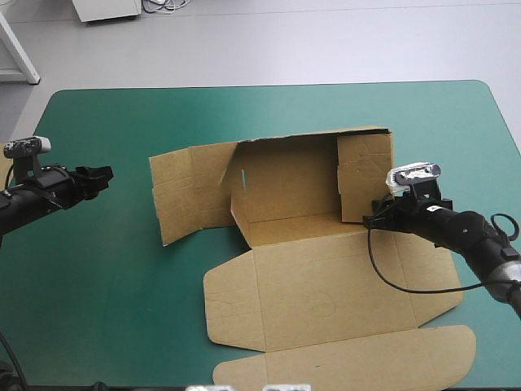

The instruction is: Fold the box

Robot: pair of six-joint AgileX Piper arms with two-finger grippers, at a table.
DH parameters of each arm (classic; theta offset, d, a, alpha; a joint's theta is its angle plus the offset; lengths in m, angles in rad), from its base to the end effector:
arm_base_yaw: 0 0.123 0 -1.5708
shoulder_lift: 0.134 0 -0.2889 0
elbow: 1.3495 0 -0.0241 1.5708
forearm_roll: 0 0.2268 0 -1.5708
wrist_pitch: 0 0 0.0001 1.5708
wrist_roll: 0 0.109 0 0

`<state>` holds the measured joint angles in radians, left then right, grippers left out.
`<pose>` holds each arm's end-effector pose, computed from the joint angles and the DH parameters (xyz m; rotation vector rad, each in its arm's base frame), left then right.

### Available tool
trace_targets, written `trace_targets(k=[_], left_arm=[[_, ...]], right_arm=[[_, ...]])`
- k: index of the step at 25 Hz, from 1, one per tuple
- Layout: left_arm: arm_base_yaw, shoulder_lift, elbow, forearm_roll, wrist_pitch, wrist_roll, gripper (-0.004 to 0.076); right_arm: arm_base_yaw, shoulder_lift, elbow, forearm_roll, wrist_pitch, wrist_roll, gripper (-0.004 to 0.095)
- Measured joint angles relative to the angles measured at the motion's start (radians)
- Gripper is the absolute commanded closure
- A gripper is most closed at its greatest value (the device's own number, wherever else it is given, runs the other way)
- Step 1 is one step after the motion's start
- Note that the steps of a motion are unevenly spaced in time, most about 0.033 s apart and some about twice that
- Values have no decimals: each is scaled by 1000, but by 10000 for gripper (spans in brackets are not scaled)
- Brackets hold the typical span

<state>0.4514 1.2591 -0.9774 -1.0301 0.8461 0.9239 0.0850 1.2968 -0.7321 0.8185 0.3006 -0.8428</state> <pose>0.2454 0.0412 0.3320 -0.0390 2.1391 -0.4842 0.2516 0.0452 0.2588 -0.2647 2.2355 0.2660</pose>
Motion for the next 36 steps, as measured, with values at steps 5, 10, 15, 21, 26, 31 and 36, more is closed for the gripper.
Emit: trace_targets(k=[5,10,15,21,26,31,36], left_arm=[[0,0,0,-2,4,0,414],[0,0,0,-7,5,0,428],[0,0,0,-7,12,0,428],[0,0,0,-7,17,0,428],[0,0,0,-7,23,0,428],[0,0,0,-7,24,0,428],[0,0,0,-9,28,0,428]], right_arm=[[5,11,0,-8,-30,-3,909],[6,17,-36,-29,17,25,908],[7,28,-139,-266,150,286,908],[7,126,-359,-582,424,598,908],[7,339,-651,-638,734,664,909],[7,476,-827,-642,841,655,814],[7,510,-860,-634,826,632,353]])
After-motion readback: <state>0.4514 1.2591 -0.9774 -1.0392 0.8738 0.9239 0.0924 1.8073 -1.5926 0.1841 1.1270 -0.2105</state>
